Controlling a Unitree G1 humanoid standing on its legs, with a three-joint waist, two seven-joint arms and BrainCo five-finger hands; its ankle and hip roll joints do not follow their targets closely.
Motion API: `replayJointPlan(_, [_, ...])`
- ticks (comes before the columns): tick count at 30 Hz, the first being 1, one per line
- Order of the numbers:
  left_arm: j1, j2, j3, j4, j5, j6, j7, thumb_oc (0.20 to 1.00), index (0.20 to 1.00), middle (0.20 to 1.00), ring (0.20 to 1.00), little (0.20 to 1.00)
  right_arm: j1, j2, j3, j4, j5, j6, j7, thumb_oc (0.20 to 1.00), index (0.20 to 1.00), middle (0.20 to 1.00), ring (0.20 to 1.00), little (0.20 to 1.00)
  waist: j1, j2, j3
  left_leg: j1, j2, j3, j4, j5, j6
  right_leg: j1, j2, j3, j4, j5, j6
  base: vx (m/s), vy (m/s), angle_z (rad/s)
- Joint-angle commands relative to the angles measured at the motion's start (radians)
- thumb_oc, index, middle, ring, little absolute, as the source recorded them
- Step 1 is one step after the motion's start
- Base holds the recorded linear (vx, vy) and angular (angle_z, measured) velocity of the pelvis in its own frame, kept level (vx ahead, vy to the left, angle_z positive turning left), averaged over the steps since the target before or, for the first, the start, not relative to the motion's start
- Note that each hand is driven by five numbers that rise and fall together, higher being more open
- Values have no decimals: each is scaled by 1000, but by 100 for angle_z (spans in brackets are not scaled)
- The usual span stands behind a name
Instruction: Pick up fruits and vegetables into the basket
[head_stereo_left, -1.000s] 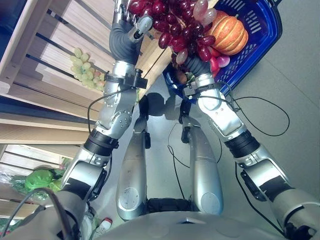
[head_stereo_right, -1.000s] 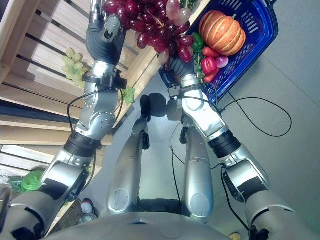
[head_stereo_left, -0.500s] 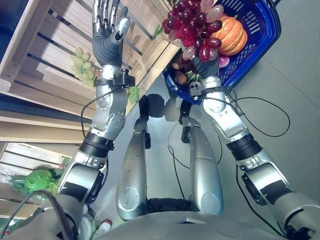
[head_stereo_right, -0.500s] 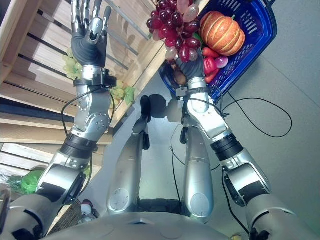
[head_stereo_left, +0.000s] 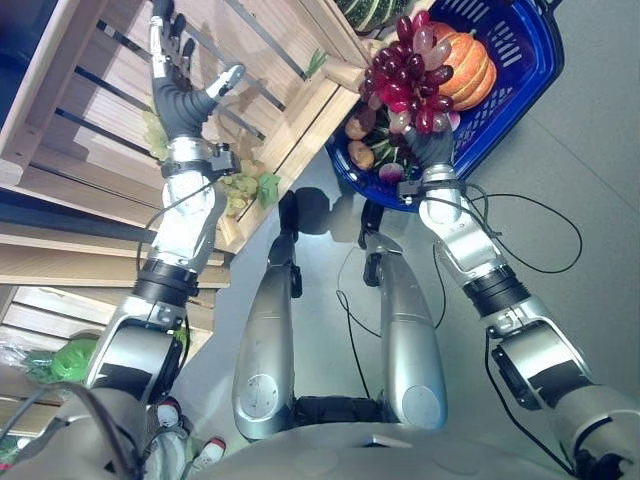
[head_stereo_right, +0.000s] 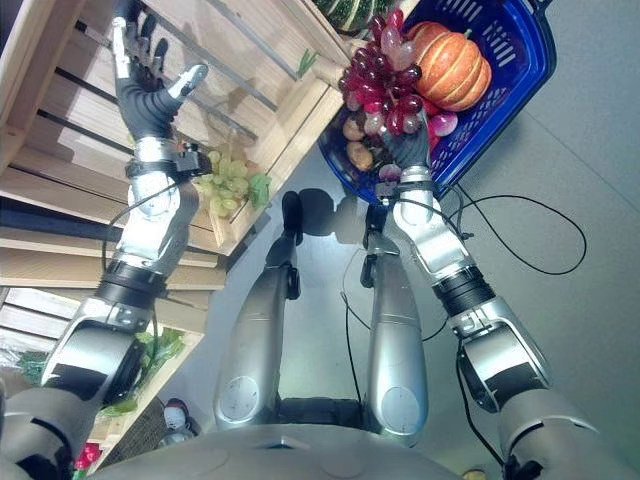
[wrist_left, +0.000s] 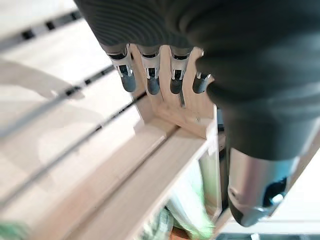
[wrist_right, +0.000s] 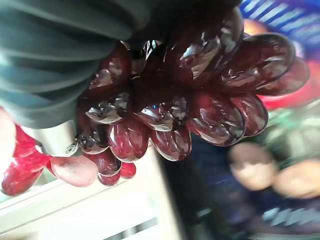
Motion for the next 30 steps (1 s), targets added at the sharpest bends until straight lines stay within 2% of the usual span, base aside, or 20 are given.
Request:
replayJointPlan(1, [-19, 10, 18, 67, 38, -11, -20, 1000, 1000, 1000, 1000, 1000, -65, -60, -10, 2, 27, -32, -9, 200, 200, 200, 200, 200, -18, 65, -43, -6, -46, 13, 83, -113, 4, 93, -2, -53, -98, -9, 90, -3, 64, -1])
replayJointPlan(7, [-73, 69, -37, 197, 117, 54, -4, 1000, 1000, 1000, 1000, 1000, -169, -116, 27, 170, 79, 23, 17, 200, 200, 200, 200, 200, -7, 86, -43, -13, -47, 19, 86, -108, 0, 80, -6, -58, -87, -13, 88, -8, 38, 1])
replayJointPlan(13, [-122, 105, -96, 293, 218, 107, 9, 1000, 1000, 1000, 1000, 1000, -251, -131, 67, 298, 103, 83, 36, 200, 200, 200, 200, 200, 0, 97, -43, -23, -47, 21, 92, -104, -4, 69, -7, -60, -82, -13, 85, 0, 5, 1])
replayJointPlan(15, [-149, 125, -140, 327, 281, 136, 9, 1000, 1000, 1000, 1000, 1000, -291, -133, 79, 367, 89, 110, 63, 200, 200, 200, 200, 200, 2, 103, -43, -26, -48, 22, 95, -103, -4, 65, -7, -60, -81, -12, 85, 0, 0, 0])
replayJointPlan(19, [-209, 171, -236, 385, 494, 210, -9, 1000, 1000, 1000, 1000, 1000, -363, -145, 109, 475, 74, 165, 112, 200, 200, 200, 200, 200, 6, 115, -43, -27, -49, 26, 96, -99, -4, 62, -8, -62, -82, -9, 85, 0, 19, 1])
replayJointPlan(23, [-268, 209, -337, 416, 594, 264, -51, 1000, 1000, 1000, 1000, 1000, -421, -155, 143, 570, 45, 212, 157, 200, 200, 200, 200, 200, 5, 128, -43, -25, -49, 31, 96, -96, -3, 61, -9, -57, -83, -6, 83, 10, 49, 1])
replayJointPlan(26, [-303, 225, -397, 432, 660, 291, -84, 1000, 1000, 1000, 1000, 1000, -451, -156, 162, 617, 28, 236, 174, 200, 200, 200, 200, 200, 3, 134, -43, -28, -47, 37, 99, -95, -4, 56, -9, -55, -82, -4, 84, 9, 36, 3])
replayJointPlan(30, [-372, 230, -499, 483, 728, 293, -130, 1000, 1000, 1000, 1000, 1000, -500, -145, 183, 707, 24, 265, 193, 200, 200, 200, 200, 200, 1, 138, -43, -39, -46, 38, 109, -98, -1, 45, -8, -52, -78, -1, 86, 0, 0, 0])
